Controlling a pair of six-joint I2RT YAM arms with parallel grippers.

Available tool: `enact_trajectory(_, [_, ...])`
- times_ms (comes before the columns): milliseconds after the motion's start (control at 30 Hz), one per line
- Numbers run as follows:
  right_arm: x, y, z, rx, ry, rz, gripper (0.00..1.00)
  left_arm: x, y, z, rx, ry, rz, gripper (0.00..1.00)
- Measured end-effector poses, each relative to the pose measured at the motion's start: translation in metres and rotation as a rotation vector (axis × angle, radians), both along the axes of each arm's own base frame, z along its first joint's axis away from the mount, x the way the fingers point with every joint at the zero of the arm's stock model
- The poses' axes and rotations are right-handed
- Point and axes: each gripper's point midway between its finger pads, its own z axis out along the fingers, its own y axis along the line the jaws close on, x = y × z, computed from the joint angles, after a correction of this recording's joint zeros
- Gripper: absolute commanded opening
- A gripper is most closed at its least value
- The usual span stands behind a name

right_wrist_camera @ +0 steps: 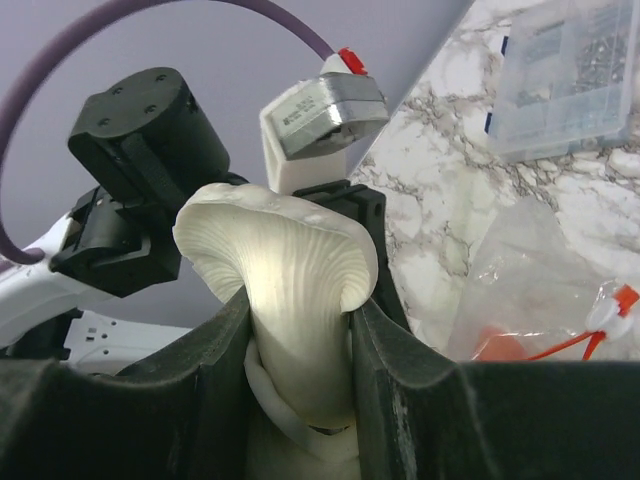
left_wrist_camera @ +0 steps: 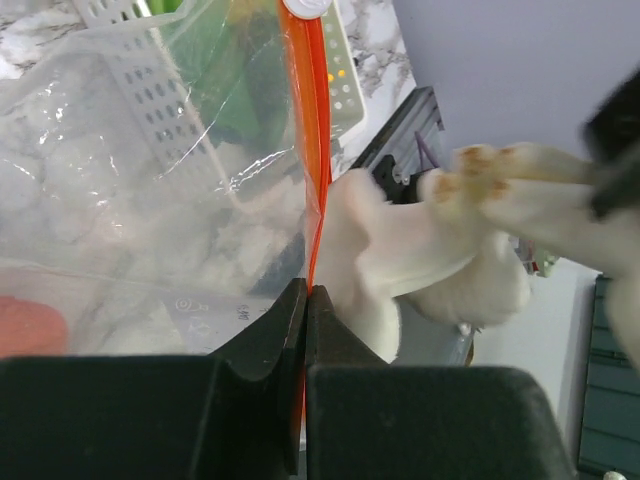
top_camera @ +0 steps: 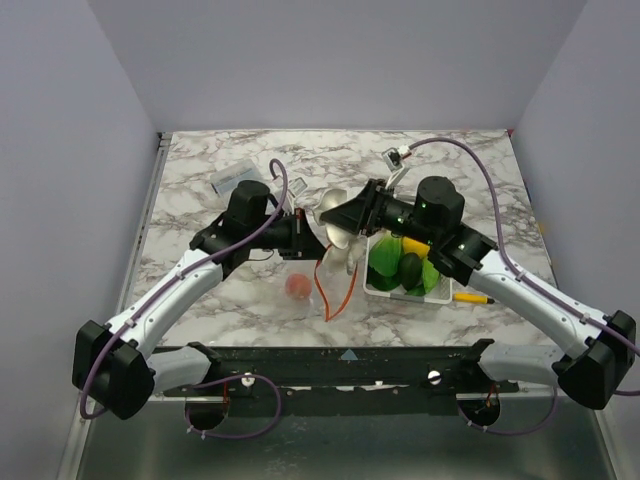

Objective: Place the food in the zip-top bag and seal the zipper
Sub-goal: Place the fake vegetable in the zipper food storage bag.

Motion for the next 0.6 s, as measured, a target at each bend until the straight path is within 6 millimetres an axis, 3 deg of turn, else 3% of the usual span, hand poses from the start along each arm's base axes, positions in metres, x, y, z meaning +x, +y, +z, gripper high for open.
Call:
enact_trajectory(233, [-0.012, 0.004, -0.029, 0.065, -0.087, 0.03, 0.11, -0.014, 0.003, 0.026, -0.078, -0.018, -0.016, 0.0])
enact_trajectory(433, [-0.031, -0.003, -0.033, 0.125, -0.171, 0.062, 0.11, -0.016, 0.007, 0.035, -0.105, -0.022, -0.006, 0.0])
enact_trajectory(600, [-0.045, -0.012, -0.034, 0.144, -0.235, 0.086, 0.23, -0.015, 0.008, 0.037, -0.116, -0.025, 0.001, 0.0])
